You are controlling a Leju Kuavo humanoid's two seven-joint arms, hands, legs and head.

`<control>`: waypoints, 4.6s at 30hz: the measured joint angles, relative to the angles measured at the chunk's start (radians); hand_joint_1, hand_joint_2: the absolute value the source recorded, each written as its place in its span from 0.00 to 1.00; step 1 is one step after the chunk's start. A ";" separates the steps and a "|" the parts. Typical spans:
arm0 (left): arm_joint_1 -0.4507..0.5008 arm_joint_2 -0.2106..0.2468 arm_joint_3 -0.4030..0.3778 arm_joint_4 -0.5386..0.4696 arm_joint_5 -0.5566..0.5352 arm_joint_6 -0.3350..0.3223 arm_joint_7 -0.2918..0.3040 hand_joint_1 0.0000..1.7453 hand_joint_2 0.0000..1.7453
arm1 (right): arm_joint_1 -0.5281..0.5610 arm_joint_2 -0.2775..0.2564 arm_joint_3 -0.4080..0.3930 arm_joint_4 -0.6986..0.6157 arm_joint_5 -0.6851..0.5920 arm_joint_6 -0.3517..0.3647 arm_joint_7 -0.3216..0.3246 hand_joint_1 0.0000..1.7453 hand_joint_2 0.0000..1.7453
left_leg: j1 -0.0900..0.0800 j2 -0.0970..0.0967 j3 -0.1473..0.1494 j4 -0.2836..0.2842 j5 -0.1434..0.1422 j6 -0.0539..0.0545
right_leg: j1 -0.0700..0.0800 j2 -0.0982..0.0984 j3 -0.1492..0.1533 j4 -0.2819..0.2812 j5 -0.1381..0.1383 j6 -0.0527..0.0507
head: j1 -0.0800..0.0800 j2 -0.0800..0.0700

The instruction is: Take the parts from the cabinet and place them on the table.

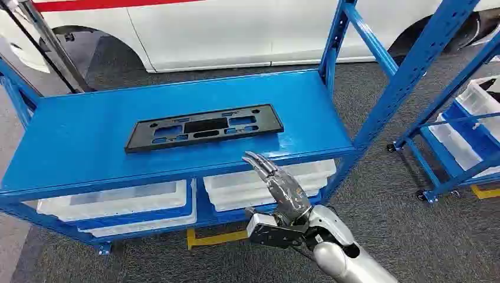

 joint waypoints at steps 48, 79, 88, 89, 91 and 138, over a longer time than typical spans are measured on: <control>0.005 -0.010 -0.026 0.000 0.008 -0.058 0.082 0.00 0.00 | -0.242 0.242 0.209 0.241 0.057 0.073 0.083 0.00 0.00 | -0.002 0.000 -0.004 0.007 -0.002 0.003 | -0.005 0.000 0.000 -0.002 0.002 0.003 | 0.000 0.000; 0.015 -0.018 -0.027 0.000 0.013 -0.066 0.090 0.00 0.00 | -0.250 0.256 0.220 0.254 0.058 0.080 0.089 0.00 0.00 | 0.028 0.038 -0.102 0.132 0.022 -0.045 | -0.005 -0.019 0.028 -0.015 -0.006 -0.028 | -0.001 0.000; 0.015 -0.019 -0.027 0.001 0.013 -0.067 0.090 0.00 0.00 | -0.254 0.256 0.220 0.251 0.058 0.079 0.089 0.00 0.00 | 0.020 0.040 -0.033 0.017 0.008 0.010 | -0.001 -0.021 -0.027 0.120 -0.096 0.011 | -0.002 0.000; 0.014 -0.019 -0.027 0.001 0.013 -0.066 0.090 0.00 0.00 | -0.252 0.256 0.220 0.251 0.058 0.080 0.089 0.00 0.00 | 0.018 0.039 -0.030 0.017 0.005 0.016 | -0.001 -0.020 -0.081 0.209 -0.126 0.012 | -0.002 0.000; 0.013 -0.019 -0.027 0.001 0.013 -0.067 0.090 0.00 0.00 | -0.247 0.254 0.220 0.252 0.058 0.080 0.089 0.00 0.00 | 0.013 0.034 -0.021 0.017 -0.005 0.022 | 0.000 -0.019 -0.166 0.322 -0.137 0.010 | -0.002 0.000; 0.017 -0.028 -0.027 0.002 0.043 -0.053 0.059 0.00 0.00 | -0.242 0.245 0.234 0.285 0.373 -0.071 0.219 0.00 1.00 | 0.023 0.030 -0.058 0.042 0.006 -0.019 | -0.003 -0.015 0.023 -0.001 -0.028 0.007 | -0.006 0.000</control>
